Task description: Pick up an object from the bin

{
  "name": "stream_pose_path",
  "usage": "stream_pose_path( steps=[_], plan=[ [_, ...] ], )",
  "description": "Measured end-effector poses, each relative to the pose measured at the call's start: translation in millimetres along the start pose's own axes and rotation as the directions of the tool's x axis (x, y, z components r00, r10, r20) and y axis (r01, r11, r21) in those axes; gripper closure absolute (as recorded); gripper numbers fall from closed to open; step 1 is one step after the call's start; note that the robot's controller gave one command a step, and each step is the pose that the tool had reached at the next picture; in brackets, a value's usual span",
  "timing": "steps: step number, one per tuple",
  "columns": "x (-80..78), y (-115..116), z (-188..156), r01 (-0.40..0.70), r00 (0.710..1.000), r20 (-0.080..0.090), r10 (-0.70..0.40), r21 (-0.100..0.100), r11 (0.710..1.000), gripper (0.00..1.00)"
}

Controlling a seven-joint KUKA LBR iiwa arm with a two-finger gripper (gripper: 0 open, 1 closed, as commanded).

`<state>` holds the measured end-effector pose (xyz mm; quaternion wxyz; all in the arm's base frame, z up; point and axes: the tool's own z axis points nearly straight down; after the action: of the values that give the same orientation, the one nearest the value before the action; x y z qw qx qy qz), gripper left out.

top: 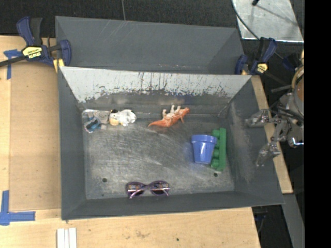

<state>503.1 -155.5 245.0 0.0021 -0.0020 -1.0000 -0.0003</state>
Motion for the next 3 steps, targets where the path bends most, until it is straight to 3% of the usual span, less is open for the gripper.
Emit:
stream_pose_path(
  steps=[2, 3],
  plan=[
    [-1.3, 1.1, -3.3, 0.004, 1.000, 0.007, -0.004, 0.001, 1.000, 0.00],
    [-4.6, 10.3, 38.2, 0.233, 0.972, 0.005, -0.233, 0.002, 0.972, 0.00]
  ],
)
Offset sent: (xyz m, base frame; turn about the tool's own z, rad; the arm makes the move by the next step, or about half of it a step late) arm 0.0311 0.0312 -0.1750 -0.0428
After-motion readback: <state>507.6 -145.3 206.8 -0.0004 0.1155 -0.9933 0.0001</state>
